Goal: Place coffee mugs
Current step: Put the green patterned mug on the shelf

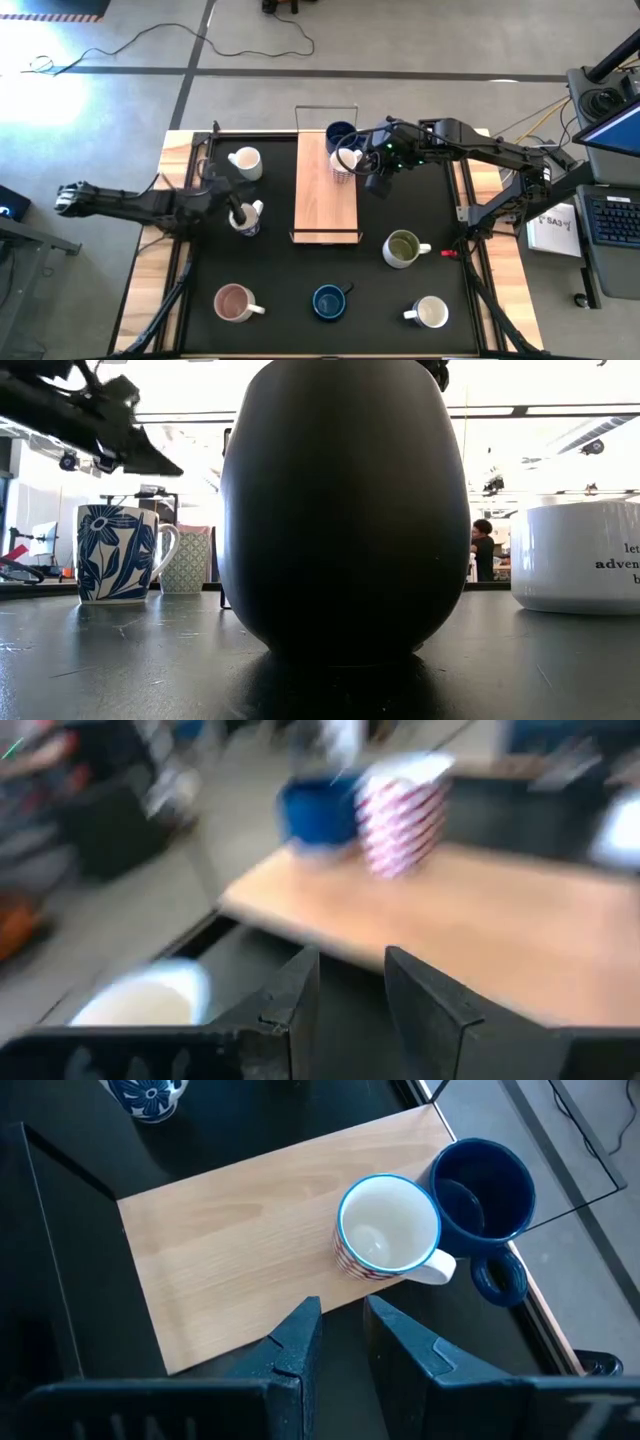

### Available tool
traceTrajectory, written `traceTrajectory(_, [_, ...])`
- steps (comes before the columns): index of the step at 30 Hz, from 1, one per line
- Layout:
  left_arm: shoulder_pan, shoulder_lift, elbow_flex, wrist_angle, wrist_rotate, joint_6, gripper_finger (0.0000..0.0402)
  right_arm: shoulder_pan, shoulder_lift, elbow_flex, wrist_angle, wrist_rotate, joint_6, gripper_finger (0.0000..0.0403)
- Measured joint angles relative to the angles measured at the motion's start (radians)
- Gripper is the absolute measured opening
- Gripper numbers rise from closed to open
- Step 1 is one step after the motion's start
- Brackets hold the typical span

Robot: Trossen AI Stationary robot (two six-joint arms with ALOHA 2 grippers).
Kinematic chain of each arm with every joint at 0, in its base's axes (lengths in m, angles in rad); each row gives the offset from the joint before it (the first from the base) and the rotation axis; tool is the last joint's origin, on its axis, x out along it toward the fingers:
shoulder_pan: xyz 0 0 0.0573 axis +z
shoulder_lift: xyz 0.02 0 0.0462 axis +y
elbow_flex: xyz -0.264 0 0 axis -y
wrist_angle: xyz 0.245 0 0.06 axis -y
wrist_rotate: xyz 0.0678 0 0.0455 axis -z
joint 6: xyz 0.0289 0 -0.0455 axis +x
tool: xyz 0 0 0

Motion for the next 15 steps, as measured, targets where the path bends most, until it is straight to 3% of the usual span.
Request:
traceTrajectory(2, [0.033,0.041,0.063,-0.152,-0.064,-0.068,0.0100,0.000,0.000,0.000,-0.007,0.000,0.002,0.0071])
traceTrajectory(5, [0.094,0.080,0.158,-0.332,-0.041,-0.109,0.0100,0.000,0.000,0.000,-0.038,0.000,0.002,0.0075])
traceTrajectory(8, [0.168,0.107,0.208,-0.380,0.078,-0.114,0.0100,0.000,0.000,0.000,-0.063,0.001,0.002,0.0079])
traceTrajectory(12, [0.279,0.145,0.215,-0.328,0.313,-0.031,0.0100,0.000,0.001,0.000,-0.067,0.001,0.002,0.0086])
traceTrajectory(15, [0.359,0.186,0.215,-0.320,0.366,-0.006,0.0100,0.000,0.001,0.000,-0.073,0.001,0.009,0.0089])
